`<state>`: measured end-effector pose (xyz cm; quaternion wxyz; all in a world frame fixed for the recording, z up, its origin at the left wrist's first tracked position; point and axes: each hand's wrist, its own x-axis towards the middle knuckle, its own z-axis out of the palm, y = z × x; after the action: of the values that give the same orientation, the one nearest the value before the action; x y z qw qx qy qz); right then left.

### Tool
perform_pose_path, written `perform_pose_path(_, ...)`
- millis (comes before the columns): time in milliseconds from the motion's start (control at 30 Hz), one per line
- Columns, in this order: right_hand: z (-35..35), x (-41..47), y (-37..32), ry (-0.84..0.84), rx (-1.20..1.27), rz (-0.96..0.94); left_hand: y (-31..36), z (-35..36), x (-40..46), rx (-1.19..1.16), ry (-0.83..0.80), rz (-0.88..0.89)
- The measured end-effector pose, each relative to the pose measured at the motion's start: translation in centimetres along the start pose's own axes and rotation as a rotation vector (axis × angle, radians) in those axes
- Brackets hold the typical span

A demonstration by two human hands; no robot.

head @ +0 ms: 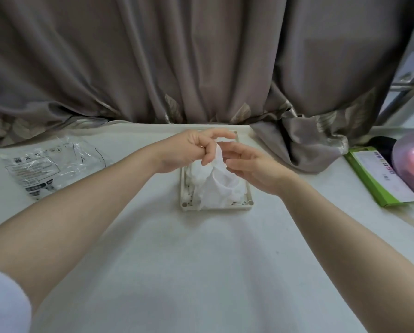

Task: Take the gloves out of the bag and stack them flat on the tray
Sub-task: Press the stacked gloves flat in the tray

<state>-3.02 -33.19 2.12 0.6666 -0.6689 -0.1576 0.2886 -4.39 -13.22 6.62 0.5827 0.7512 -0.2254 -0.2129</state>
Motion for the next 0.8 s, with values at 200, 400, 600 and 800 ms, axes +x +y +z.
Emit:
perform_pose_path(200,1.4,0.6,-1.7,-0.006,-0.095,-0.07,-0.9,0.5,1.2,-0.225,0.042,-0.01)
perform_pose_path(400,0.9,2.7,-1.2,0.368,-0.181,-0.004,-3.4,0.3,2.3,-0.575,0.168,-0.305)
perform_pose_path(600,-0.4,4.6,0.0,0.475,-0.179,0.121,-6.6,0.7,2.8,-0.467,0.184,-0.366)
perform_pose_path(800,-2.7,7.9,2.8,0.441,-0.086,0.207,-9.1,-1.1,5.6,-0.615,0.395,-0.386)
